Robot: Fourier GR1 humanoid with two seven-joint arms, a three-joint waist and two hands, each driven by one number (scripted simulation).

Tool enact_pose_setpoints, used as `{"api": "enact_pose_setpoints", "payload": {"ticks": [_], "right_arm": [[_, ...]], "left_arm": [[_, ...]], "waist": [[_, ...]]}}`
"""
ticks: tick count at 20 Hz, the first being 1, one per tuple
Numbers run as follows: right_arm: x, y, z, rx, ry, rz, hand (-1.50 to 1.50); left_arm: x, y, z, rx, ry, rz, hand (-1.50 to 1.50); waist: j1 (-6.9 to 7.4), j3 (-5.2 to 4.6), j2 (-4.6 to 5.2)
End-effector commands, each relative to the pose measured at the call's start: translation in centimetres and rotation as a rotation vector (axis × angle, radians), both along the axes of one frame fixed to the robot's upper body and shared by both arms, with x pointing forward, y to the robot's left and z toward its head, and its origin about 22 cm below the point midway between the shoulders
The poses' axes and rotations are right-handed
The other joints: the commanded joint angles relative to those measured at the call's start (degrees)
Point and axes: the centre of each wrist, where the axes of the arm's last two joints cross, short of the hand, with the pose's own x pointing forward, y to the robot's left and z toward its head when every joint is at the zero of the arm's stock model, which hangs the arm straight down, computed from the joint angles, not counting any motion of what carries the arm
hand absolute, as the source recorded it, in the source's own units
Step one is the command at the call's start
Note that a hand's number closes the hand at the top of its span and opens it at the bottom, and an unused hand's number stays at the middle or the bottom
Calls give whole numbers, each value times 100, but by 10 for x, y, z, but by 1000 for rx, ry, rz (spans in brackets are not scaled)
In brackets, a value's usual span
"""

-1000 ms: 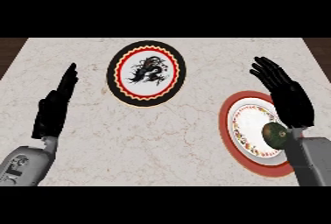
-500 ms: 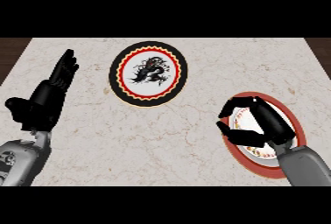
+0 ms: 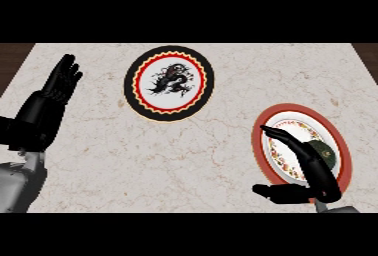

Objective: Pick the squash from the plate and place it in the plate

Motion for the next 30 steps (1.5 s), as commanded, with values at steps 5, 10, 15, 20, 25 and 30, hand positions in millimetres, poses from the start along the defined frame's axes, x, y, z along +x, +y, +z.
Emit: {"api": "enact_pose_setpoints", "payload": {"ticks": [5,10,15,20,25,30], "right_arm": [[-9,-45,91,-287,-87,-119,-150],[-13,-59,120,-668,94,-214,-150],[-16,-58,151,-948,290,-196,-150],[-25,-39,135,-1065,460,-161,-150],[-14,-36,148,-1098,467,-203,-150],[5,-32,142,-1165,475,-282,-150]], "left_arm": [[-3,12,-15,-12,4,19,0],[-4,5,3,9,0,2,0],[3,9,10,-19,-9,-5,0],[-4,-9,-15,-2,-7,-10,0],[3,6,12,-10,-13,0,0],[3,9,11,-2,-3,-4,0]], "waist": [[-109,-23,-18],[-64,-33,-31],[-15,-28,0],[32,-9,17],[25,-1,6],[45,-2,8]]}}
